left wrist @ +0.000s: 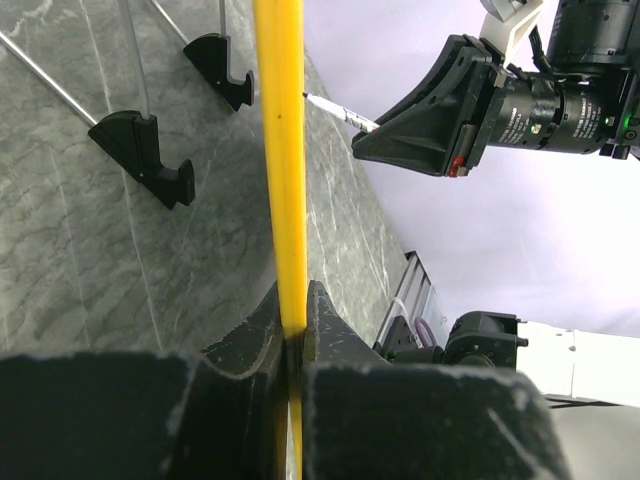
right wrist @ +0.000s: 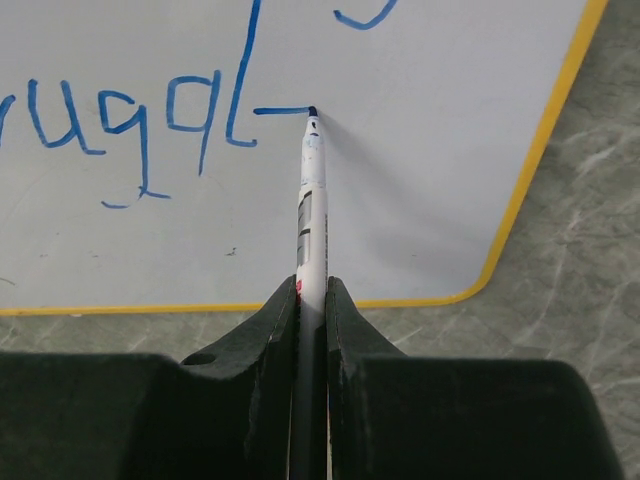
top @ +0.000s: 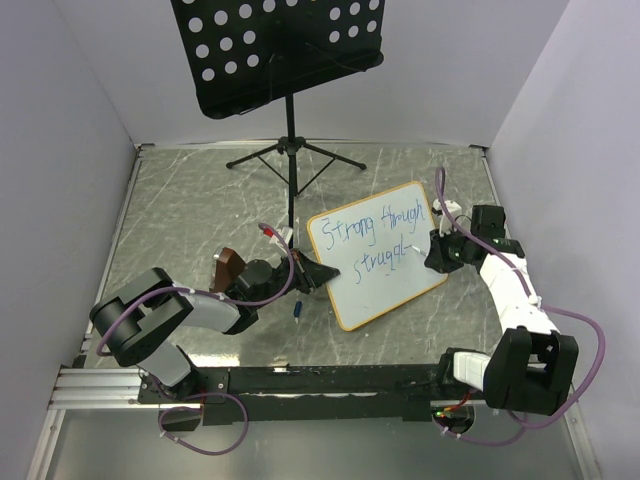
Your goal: Write a sentence on the whiteboard
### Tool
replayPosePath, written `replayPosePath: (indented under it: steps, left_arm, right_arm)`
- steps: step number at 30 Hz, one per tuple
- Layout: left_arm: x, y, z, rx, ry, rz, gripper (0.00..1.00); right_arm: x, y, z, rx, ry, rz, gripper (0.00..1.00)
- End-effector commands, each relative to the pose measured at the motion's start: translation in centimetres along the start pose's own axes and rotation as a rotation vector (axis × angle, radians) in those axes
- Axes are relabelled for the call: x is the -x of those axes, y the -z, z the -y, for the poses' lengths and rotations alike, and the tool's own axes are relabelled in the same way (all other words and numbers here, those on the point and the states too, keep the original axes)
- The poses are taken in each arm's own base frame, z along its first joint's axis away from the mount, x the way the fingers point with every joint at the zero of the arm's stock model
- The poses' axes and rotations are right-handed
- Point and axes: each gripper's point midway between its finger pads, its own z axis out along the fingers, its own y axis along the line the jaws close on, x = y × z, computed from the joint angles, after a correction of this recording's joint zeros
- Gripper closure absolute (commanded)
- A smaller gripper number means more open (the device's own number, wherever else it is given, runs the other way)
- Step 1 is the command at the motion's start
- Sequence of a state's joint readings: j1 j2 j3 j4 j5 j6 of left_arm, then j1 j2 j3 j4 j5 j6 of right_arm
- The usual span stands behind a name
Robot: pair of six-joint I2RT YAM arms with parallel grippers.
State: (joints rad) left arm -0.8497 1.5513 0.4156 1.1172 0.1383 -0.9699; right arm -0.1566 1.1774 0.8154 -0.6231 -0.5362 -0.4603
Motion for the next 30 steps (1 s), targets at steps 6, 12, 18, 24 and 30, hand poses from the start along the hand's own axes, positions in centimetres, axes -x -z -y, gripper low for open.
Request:
replayPosePath:
  steps: [6,12,18,24,30]
  left_arm:
    - [1.6,-0.4,4.0,-0.157,-0.069,0.044,0.99]
    - [1.6,-0.5,4.0,-0.158,-0.070,0.045,0.99]
    - [1.6,-0.6,4.0,-0.158,-0.068,0.043,0.99]
    - [1.6,-0.5,3.9,-0.156,-0.069,0.045,0.99]
    - [1.5,-0.5,3.8,-0.154,-0.067,0.043,0.99]
  right_arm:
    - [3.3,0.2,0.9,-0.005,0.014,0.076,1.00]
    - [3.7,0.1,0.1,0.040,0.020,0.087,1.00]
    - [2.1,-0.2,-0.9,0.091,0.031,0.040,1.00]
    - [-0.1,0.0,-1.8,0.113,0.058,-0.003,1.00]
    - [-1.9,0.0,-1.6,0.082,0.054,-0.035,1.00]
